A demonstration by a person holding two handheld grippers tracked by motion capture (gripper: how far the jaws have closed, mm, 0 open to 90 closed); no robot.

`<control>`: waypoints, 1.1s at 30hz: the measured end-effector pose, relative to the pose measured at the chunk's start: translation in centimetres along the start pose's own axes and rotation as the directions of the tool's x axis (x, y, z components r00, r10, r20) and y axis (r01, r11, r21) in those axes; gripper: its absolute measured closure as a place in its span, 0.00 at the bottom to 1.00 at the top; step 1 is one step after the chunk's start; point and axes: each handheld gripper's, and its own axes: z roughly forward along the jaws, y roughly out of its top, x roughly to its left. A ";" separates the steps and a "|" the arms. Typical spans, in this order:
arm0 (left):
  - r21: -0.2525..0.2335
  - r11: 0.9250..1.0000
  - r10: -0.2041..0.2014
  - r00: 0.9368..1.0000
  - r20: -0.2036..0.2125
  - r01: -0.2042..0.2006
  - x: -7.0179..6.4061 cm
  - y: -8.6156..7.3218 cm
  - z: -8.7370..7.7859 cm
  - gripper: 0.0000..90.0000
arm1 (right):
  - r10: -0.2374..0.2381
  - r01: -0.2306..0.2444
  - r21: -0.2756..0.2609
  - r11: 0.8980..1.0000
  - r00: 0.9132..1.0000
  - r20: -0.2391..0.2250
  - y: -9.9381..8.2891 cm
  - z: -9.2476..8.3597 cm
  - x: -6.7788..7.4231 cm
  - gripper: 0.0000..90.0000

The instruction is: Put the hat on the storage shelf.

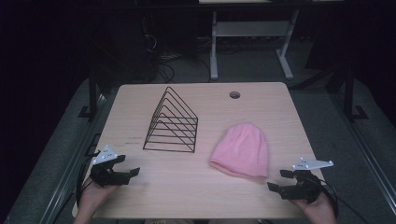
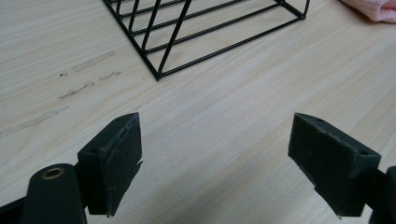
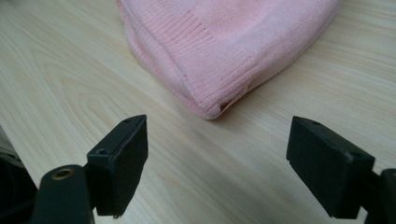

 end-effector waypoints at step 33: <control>-0.007 1.000 -0.014 1.000 0.010 0.014 -0.3 -0.2 -0.2 0.19 | -0.059 0.062 0.061 0.996 0.997 -0.045 8.1 1.8 -1.5 0.23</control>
